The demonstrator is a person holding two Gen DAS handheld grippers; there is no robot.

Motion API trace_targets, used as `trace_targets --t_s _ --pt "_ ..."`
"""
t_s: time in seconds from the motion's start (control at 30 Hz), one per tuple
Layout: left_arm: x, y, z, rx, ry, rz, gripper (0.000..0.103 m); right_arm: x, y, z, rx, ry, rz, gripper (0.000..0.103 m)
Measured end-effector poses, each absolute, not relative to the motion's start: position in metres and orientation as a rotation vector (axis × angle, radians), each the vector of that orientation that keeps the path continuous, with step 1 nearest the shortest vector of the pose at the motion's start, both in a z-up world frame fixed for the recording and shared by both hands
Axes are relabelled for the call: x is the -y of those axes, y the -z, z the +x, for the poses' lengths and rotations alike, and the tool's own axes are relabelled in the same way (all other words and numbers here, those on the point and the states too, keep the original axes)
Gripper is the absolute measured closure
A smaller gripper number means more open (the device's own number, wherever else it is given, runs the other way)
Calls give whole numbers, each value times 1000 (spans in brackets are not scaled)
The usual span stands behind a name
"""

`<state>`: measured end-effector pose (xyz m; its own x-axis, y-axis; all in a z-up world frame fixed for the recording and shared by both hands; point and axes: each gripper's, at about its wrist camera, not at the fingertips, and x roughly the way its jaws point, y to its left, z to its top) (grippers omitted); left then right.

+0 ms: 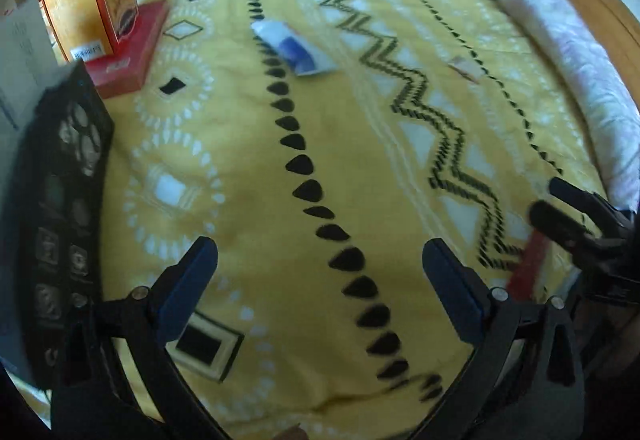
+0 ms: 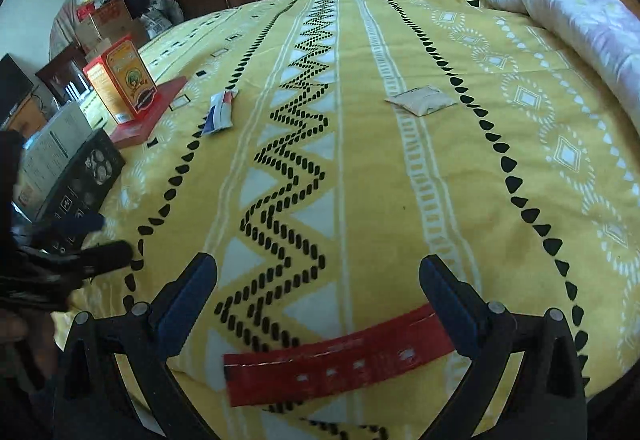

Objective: Organize snacks
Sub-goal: 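Move both tools back over the bed toward the remaining snacks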

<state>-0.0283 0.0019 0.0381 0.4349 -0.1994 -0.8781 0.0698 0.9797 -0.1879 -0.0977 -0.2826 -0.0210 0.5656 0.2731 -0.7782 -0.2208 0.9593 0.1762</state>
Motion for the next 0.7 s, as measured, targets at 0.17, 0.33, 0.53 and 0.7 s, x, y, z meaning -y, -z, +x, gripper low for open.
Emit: trace_targets --t_s 0.17,0.33,0.53,0.7 --pt "1 -20 -21 -1066 123 -69 0 305 33 -85 -917 -268 108 1" --pt "-1 -4 -26 -939 96 -20 0 316 53 -76 -892 -205 123 1" --pt "0 -4 -27 -927 94 -17 0 322 74 -72 -820 -236 119 0" --pt "2 -3 -25 -922 92 -14 0 314 76 -70 -830 -216 63 0"
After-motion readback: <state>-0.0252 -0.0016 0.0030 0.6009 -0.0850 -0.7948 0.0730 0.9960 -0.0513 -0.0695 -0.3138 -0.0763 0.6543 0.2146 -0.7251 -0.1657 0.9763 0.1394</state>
